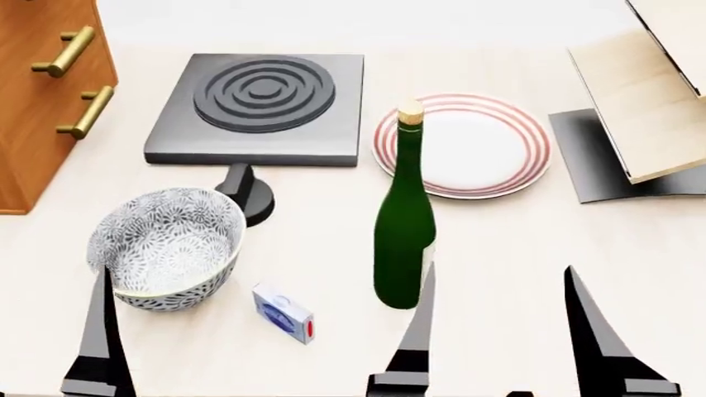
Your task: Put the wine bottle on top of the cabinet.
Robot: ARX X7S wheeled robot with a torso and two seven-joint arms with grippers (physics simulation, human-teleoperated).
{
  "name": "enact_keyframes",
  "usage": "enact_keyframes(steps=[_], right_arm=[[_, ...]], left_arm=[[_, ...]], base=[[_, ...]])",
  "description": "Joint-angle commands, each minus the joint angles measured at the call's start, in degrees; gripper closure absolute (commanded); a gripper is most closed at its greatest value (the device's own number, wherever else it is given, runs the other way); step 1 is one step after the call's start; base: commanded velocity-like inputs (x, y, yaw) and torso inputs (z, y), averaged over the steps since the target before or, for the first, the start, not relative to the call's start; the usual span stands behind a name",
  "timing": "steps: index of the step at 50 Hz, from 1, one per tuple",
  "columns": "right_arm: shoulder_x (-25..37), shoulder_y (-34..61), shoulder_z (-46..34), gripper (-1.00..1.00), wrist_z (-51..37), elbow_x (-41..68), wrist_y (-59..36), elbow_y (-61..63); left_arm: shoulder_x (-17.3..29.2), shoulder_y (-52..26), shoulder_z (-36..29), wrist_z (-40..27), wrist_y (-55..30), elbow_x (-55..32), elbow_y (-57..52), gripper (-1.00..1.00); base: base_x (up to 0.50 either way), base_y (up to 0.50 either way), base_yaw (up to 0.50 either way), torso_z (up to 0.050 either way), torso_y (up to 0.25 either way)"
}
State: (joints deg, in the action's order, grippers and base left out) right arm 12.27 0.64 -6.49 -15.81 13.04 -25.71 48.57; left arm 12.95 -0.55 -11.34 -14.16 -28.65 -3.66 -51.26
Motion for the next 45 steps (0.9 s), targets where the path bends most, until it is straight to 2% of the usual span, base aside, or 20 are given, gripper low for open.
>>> enact_keyframes(steps=[1, 26, 41, 45], right_arm=[[0.4, 0.2, -0.1, -1.00, -0.4, 0.7, -0.2, 0.4], [1.1, 0.4, -0.6, -1.00, -1.5, 0.9, 0.0, -0.4], [1.6, 0.8, -1.1, -1.00, -2.9, 0.4, -1.4, -0.9], [1.9, 0.8, -1.9, -1.00, -3.2, -0.2, -1.4, -0.9]], left_arm=[[0.3, -0.4, -0.4, -0.4, -0.8, -0.2, -0.7, -1.00], [0.9, -0.7, -0.8, -1.2, -1.1, -0.9, -1.3, -1.00], [1.3, -1.0, -0.8, -1.7, -1.5, -1.5, -1.4, -1.00], [1.4, -0.9, -0.4, -1.8, -1.6, -1.9, -1.6, -1.00]], base=[[0.50, 0.00, 0.00, 0.000, 0.000], [0.50, 0.00, 0.00, 0.000, 0.000], [0.00, 0.00, 0.00, 0.000, 0.001], [0.00, 0.31, 0.00, 0.000, 0.000]])
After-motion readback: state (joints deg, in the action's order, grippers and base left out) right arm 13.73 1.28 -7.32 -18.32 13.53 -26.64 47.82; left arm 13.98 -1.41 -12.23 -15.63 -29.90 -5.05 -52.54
